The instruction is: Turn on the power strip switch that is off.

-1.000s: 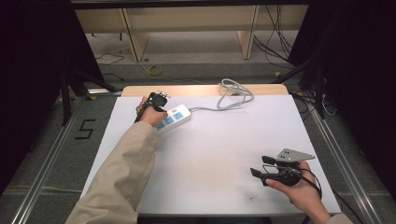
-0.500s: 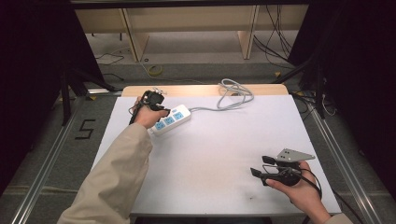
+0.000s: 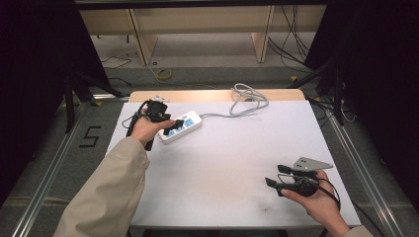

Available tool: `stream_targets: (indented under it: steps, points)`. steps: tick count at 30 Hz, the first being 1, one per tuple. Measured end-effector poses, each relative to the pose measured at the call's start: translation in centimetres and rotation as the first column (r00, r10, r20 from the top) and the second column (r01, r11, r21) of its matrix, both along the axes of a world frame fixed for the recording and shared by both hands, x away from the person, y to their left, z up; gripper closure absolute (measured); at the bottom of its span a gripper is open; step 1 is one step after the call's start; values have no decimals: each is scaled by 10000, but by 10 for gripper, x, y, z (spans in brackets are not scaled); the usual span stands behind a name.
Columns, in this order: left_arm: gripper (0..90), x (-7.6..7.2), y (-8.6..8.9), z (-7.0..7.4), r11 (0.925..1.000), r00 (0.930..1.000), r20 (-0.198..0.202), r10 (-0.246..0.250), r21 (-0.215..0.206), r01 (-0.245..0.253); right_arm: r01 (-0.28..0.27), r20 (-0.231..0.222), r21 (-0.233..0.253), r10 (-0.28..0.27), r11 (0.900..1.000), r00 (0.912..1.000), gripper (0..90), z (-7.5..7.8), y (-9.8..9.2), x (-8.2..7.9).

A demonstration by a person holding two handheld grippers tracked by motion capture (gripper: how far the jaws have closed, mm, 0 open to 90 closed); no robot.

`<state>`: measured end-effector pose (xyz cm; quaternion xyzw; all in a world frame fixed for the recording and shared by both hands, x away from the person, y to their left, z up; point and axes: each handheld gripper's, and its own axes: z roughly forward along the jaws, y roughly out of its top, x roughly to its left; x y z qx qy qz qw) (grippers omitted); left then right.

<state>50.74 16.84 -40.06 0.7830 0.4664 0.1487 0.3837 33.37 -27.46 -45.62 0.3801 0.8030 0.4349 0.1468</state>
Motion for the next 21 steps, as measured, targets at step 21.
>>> stream_targets:
  steps: [21]
  points:
    - [214, -107, -3, -30, 9900, 9726, 1856, -1398, 105, 1403, 5, -34, -20, -5, 10000, 10000, 310, -1, 1, 0]
